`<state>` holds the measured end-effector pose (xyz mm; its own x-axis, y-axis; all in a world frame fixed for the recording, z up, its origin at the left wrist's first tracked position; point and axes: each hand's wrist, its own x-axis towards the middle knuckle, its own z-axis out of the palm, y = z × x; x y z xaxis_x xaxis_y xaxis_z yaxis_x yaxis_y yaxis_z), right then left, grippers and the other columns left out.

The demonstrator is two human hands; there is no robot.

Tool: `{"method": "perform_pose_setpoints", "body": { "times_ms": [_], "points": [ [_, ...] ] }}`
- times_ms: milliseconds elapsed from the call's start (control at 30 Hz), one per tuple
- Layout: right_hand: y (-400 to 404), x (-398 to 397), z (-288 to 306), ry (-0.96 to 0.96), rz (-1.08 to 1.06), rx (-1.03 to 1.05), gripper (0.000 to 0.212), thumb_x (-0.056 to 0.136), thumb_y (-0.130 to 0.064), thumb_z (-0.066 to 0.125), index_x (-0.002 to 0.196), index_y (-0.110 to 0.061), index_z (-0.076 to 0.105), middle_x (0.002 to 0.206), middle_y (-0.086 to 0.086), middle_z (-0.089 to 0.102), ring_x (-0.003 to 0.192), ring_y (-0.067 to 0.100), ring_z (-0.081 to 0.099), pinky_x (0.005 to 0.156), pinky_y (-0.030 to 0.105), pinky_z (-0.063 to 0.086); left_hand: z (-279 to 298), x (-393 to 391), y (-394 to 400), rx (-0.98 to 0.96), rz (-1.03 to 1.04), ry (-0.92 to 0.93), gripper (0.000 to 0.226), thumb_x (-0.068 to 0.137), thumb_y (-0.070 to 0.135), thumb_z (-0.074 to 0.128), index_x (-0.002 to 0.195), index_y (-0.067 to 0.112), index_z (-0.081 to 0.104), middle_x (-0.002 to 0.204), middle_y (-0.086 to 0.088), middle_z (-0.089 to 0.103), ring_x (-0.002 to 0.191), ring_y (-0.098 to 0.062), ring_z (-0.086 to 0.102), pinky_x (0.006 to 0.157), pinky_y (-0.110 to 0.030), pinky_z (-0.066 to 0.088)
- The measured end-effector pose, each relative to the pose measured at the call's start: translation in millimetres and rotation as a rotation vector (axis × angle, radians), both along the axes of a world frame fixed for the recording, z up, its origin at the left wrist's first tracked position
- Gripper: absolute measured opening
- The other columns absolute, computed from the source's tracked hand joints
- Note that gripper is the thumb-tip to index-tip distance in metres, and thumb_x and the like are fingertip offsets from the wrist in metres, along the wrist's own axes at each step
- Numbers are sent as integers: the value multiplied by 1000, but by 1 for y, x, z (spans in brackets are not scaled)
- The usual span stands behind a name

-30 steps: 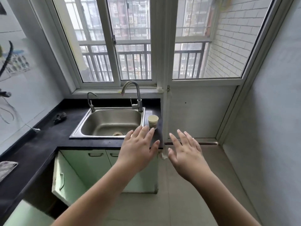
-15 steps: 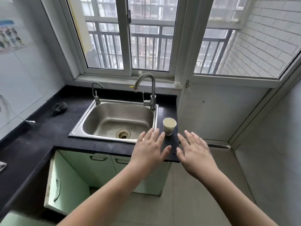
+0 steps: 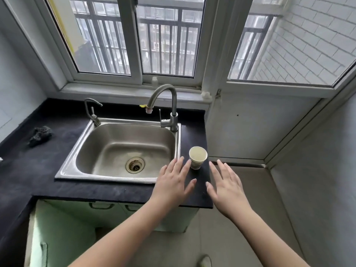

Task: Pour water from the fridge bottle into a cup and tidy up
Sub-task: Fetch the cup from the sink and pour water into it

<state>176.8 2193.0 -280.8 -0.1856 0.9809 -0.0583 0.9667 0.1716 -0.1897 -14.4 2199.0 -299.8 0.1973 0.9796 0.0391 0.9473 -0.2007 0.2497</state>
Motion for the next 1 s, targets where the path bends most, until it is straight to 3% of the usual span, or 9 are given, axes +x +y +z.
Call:
{"method": "perform_pose_setpoints", "body": {
  "times_ms": [67, 167, 267, 367, 500, 600, 700, 833, 1000],
  "points": [
    [12, 4, -10, 6, 2, -17, 84, 76, -62, -5, 155, -33, 1, 164, -5, -2, 149, 15, -4, 118, 31, -4, -12, 4, 11, 45, -12, -12, 68, 91, 58, 34, 143, 17, 52, 145, -10, 53, 132, -28, 53, 100, -44, 49],
    [34, 12, -24, 31, 6, -44, 86, 75, -63, -5, 155, -33, 2, 164, -4, -1, 150, 16, -3, 118, 31, -3, -26, 10, 29, 102, -18, 4, 66, 89, 56, 39, 138, 16, 57, 140, -9, 58, 127, -27, 57, 96, -44, 52],
    [60, 26, -39, 65, 22, -73, 82, 80, -64, -1, 155, -32, 3, 164, -5, 0, 150, 15, -2, 119, 32, -1, -39, 16, 48, 80, 11, 28, 67, 90, 58, 38, 142, 17, 52, 144, -8, 54, 132, -26, 53, 101, -45, 49],
    [87, 40, -54, 73, 64, -126, 67, 97, -56, 22, 155, -30, 1, 163, -6, 0, 150, 14, -3, 119, 31, 0, -47, 28, 65, 61, 37, 19, 70, 90, 58, 39, 146, 16, 46, 146, -7, 52, 133, -25, 51, 102, -45, 48],
    [117, 53, -75, 191, 119, -177, 69, 99, -46, 40, 156, -27, 7, 162, -10, 11, 149, 10, 7, 119, 29, 7, -57, 47, 85, 48, 93, -58, 80, 86, 60, 42, 153, 17, 28, 152, -7, 44, 138, -23, 46, 106, -40, 45],
    [133, 58, -89, 351, 87, -266, 68, 97, -40, 48, 155, -27, 13, 159, -11, 22, 146, 8, 16, 116, 27, 14, -67, 56, 97, -66, 171, -222, 98, 82, 66, 47, 156, 30, -7, 166, 2, 11, 151, -14, 16, 117, -34, 27],
    [144, 62, -101, 457, 34, -359, 68, 98, -36, 49, 154, -28, 14, 158, -12, 23, 145, 8, 19, 116, 26, 15, -75, 65, 106, -161, 297, -483, 120, 77, 60, 71, 155, 33, -16, 164, 17, -7, 149, -3, 9, 118, -28, 18],
    [155, 66, -111, 518, 18, -435, 67, 97, -35, 51, 154, -29, 15, 158, -12, 25, 145, 8, 21, 118, 28, 19, -88, 72, 114, -214, 430, -756, 126, 73, 44, 84, 146, 50, -19, 165, 17, -2, 148, 5, 4, 120, -25, 13],
    [168, 72, -115, 566, 8, -480, 67, 97, -32, 52, 154, -28, 17, 156, -14, 27, 144, 6, 23, 116, 24, 20, -109, 74, 127, -251, 585, -975, 128, 66, 34, 92, 151, 43, -4, 161, 10, 19, 147, 0, 20, 121, -28, 19]
  ]
}}
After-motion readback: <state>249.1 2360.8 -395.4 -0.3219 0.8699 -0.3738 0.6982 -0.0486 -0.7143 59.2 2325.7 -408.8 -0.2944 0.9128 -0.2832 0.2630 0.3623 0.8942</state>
